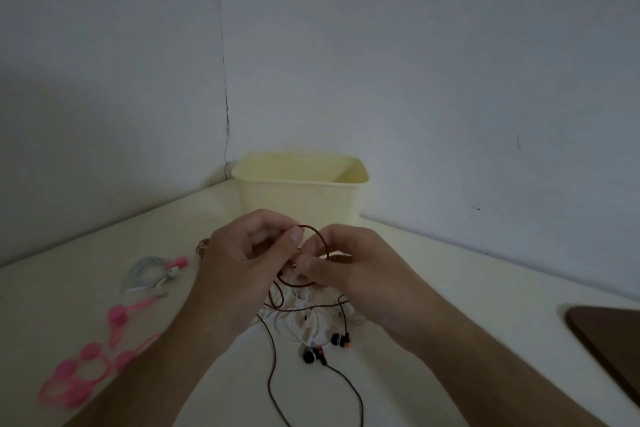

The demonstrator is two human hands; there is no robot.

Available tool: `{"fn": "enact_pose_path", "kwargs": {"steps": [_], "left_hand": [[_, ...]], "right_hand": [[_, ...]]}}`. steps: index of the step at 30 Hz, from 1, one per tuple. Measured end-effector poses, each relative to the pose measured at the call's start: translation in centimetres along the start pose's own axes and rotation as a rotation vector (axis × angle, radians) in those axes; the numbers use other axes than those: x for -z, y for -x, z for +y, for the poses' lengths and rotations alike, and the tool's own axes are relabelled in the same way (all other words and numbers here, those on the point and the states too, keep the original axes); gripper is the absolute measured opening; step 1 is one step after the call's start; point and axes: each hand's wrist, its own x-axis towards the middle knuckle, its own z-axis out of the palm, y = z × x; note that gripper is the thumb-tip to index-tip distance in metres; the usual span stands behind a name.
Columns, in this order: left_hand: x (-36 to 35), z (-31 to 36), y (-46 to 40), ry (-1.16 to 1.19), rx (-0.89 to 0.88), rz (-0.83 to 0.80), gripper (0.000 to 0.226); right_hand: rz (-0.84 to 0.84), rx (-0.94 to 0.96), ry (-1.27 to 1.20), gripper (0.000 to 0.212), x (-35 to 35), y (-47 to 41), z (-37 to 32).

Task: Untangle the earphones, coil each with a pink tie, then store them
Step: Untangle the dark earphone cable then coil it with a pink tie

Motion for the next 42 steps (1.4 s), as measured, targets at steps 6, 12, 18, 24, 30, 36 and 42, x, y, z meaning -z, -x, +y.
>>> {"fn": "enact_pose_path", "kwargs": {"steps": [6, 12, 18, 24, 30, 36, 42], "left_hand": [[0.4, -0.3, -0.4, 0.137, 0.149, -0.094, 0.021], [0.8, 0.6, -0.3, 0.455, 0.386, -0.387, 0.026], [0.6, 1.0, 0.1, 0.525, 0.366, -0.546, 0.032], [1.2, 0.6, -0.6, 0.43, 0.288, -0.485, 0.036], [0.8, 0.0, -0.3, 0.297, 0.233, -0.489, 0.026], [-0.2, 0.7, 0.1, 0.51, 0.2, -0.303, 0.034], [0.0, 0.3, -0.3, 0.341, 0.103, -0.133, 0.034]], "right_hand": [[0.141, 0.014, -0.275, 0.027, 0.8, -0.2, -0.1], [0.257, 0.024, -0.113, 0.031, 1.6, -0.5, 0.5], [0.157, 0.089, 0.128, 0.03, 0.5, -0.4, 1.0], [0.085, 0.102, 0.187, 0.023, 0.2, -0.6, 1.5], [0.106, 0.076, 0.257, 0.021, 0.3, -0.6, 1.9], [0.103, 0.088, 0.287, 0.038, -0.6, -0.5, 2.4], [0.082, 0.079, 0.483, 0.032, -1.2, 0.0, 2.1]]}}
